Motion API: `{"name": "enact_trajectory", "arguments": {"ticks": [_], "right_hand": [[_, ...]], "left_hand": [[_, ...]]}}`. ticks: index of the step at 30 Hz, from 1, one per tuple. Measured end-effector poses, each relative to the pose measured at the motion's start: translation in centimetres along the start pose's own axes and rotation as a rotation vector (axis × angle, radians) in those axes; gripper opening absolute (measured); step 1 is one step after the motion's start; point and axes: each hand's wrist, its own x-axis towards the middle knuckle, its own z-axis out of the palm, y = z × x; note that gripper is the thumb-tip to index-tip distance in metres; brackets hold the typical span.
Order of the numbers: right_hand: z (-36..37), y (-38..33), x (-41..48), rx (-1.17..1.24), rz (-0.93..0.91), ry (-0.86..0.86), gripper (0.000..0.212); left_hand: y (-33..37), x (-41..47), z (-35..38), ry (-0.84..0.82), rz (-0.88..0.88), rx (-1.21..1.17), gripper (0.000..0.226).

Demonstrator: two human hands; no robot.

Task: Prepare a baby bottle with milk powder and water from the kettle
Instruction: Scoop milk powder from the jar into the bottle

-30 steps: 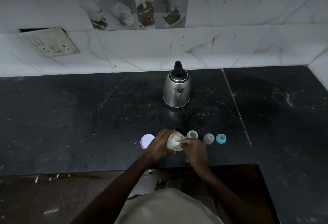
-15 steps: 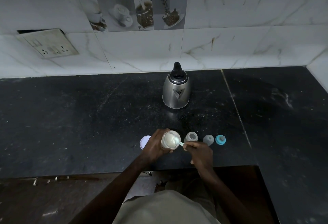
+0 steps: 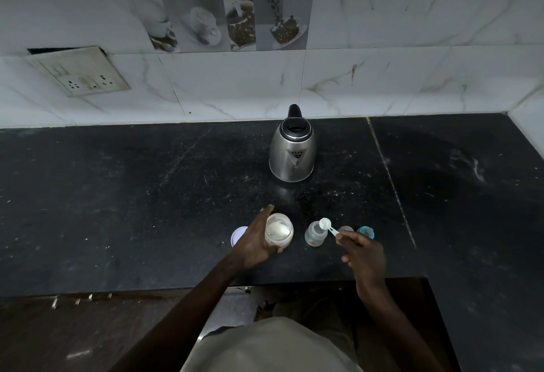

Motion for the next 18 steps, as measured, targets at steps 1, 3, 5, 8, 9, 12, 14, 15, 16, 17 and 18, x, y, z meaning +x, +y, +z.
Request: {"name": "enact_trajectory", "arguments": {"ticks": [1,3,5,8,9,12,14,15,16,17,18], "right_hand": [[0.0,0.3,0.0,-0.035,-0.027,-0.001,0.007],[0.1,0.8,-0.1,-0.118,-0.081,-0.009,0.009],[0.2,1.0,0.0,-0.179,-0.127,-0.004,0.011],[0.3,0.9,0.4,-0.215,-0.162,0.010,0.011],[0.3,0.9,0.6,-0.221,-0.168,0.004,0.010],[0.5,0.9,0.8,-0.248,-0.185,-0.009,0.010],[0.5,1.1,1.0,-0.260,-0.199,0.001,0.009],[0.5,1.2,1.0,-0.267,-0.210,0.007,0.009],[0.5,1.3,1.1,-0.275,-0.223,0.013,0.008],[0.5,1.4,1.1,-0.285,-0.237,0.017,0.009],[0.5,1.6,1.1,-0.301,-0.257,0.023,0.009]], "left_hand": [[0.2,-0.2,0.0,0.017,0.035,0.006,0.113],[1.5,-0.8,0.1,0.072,0.141,0.030,0.107],[3.9,-1.0,0.5,0.093,0.228,0.055,0.102],[7.2,-0.4,2.3,0.014,0.315,0.073,0.095],[7.9,-0.1,3.1,-0.004,0.327,0.069,0.094],[9.5,0.4,5.2,0.006,0.308,0.106,0.096],[10.2,0.8,6.0,0.033,0.250,0.129,0.099],[10.5,1.0,6.3,0.047,0.210,0.137,0.099],[10.7,1.2,6.4,0.064,0.172,0.141,0.099],[10.8,1.4,6.5,0.076,0.141,0.142,0.099],[10.9,1.6,6.6,0.081,0.118,0.146,0.100]]}}
